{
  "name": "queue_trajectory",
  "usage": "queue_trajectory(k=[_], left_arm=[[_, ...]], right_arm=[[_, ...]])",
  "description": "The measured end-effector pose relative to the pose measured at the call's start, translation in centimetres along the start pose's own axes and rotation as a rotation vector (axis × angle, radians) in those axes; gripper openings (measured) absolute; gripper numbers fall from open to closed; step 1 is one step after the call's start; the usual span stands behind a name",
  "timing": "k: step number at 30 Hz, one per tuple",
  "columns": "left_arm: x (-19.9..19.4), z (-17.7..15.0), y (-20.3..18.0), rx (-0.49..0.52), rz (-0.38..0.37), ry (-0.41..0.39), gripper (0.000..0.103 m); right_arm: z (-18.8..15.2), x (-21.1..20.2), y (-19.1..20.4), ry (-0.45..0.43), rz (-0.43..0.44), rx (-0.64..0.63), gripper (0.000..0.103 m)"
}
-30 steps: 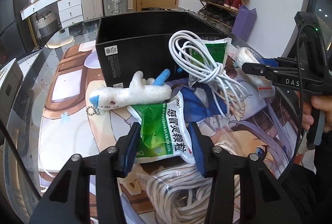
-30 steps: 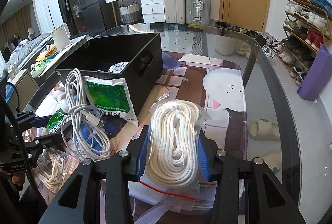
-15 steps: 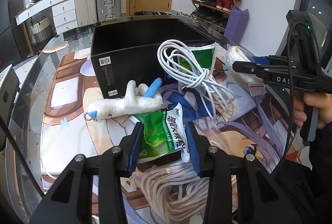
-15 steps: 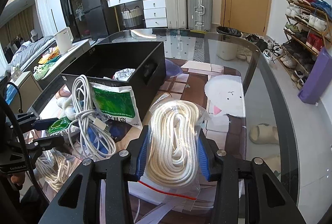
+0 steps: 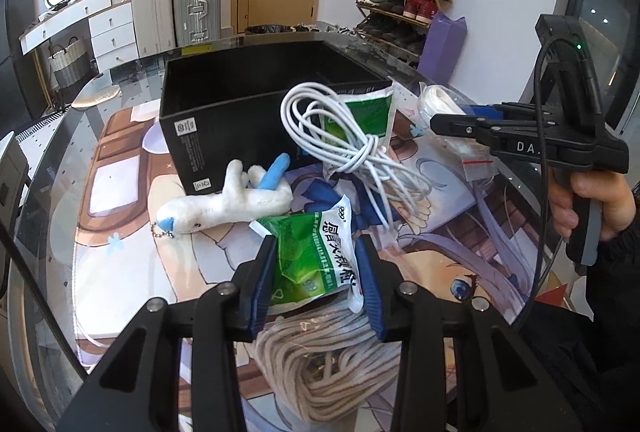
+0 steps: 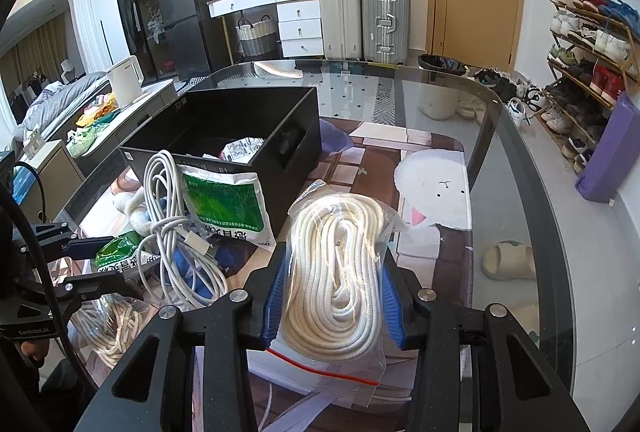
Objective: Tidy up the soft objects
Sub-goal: 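Carry the green sachet over the black box while the right lifts the rope bag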
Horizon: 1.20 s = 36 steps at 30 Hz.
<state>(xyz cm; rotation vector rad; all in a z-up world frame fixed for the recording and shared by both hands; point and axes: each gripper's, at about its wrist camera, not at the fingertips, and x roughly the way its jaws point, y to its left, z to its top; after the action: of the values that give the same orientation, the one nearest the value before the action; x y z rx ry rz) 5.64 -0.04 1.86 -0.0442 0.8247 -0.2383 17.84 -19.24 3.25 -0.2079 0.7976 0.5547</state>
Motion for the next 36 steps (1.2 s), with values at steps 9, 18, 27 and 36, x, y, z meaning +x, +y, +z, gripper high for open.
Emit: queue_trajectory(k=[9, 18, 27, 36], left_arm=[[-2.1, 0.2, 0.8, -0.015, 0.003, -0.058, 0.037], [-3.4, 1.1, 1.4, -0.043, 0.015, -0.128, 0.038], [-4.4, 1.7, 2.2, -0.080, 0.039, -0.196, 0.038], [-4.5, 2.9, 2.8, -0.102, 0.059, -0.241, 0.038]], right_arm=[[0.1, -1.3, 0.4, -0.049, 0.035, -0.015, 0.042], [0.5, -2.4, 1.3, -0.091, 0.056, -0.039, 0.042], [0.8, -3.8, 2.0, -0.138, 0.083, -0.053, 0.042], [1.8, -4.5, 3.1, -0.186, 0.122, -0.074, 0.042]])
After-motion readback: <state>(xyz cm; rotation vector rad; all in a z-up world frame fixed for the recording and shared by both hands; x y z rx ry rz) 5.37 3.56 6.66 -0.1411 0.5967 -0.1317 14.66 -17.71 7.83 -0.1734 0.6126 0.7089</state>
